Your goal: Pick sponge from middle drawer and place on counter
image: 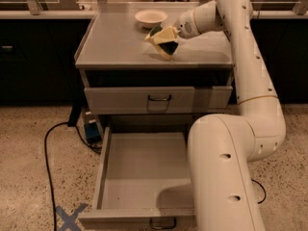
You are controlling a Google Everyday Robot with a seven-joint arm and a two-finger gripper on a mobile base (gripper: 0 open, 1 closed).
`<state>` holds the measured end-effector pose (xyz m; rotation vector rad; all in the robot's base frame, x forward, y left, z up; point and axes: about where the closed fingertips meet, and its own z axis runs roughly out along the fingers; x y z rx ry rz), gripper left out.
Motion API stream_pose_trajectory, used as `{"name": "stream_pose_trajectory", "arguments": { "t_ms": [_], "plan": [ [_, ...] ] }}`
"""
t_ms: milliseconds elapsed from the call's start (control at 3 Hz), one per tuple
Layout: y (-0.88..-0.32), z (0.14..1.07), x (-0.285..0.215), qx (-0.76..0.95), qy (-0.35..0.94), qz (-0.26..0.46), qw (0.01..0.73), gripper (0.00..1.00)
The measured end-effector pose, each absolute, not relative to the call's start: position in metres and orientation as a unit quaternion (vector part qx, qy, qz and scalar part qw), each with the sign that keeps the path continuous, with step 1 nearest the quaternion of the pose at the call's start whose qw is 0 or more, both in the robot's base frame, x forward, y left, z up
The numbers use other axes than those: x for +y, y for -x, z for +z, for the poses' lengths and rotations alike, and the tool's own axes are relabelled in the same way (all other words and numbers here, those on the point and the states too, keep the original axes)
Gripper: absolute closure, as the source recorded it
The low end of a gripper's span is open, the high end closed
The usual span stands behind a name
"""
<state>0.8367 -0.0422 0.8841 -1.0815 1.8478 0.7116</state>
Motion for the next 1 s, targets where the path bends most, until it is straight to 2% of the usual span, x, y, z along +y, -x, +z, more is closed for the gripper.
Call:
{"name": "stream_pose_trajectory", "arguments": {
  "t_ms": [667,1000],
  "plan": [
    [-0.844,0.851,-0.042,0.763,0.416,0.288,0.401,1.0],
    [-0.844,0.847,-0.042,0.766,0.415,0.289,0.398,0.89]
  ]
}}
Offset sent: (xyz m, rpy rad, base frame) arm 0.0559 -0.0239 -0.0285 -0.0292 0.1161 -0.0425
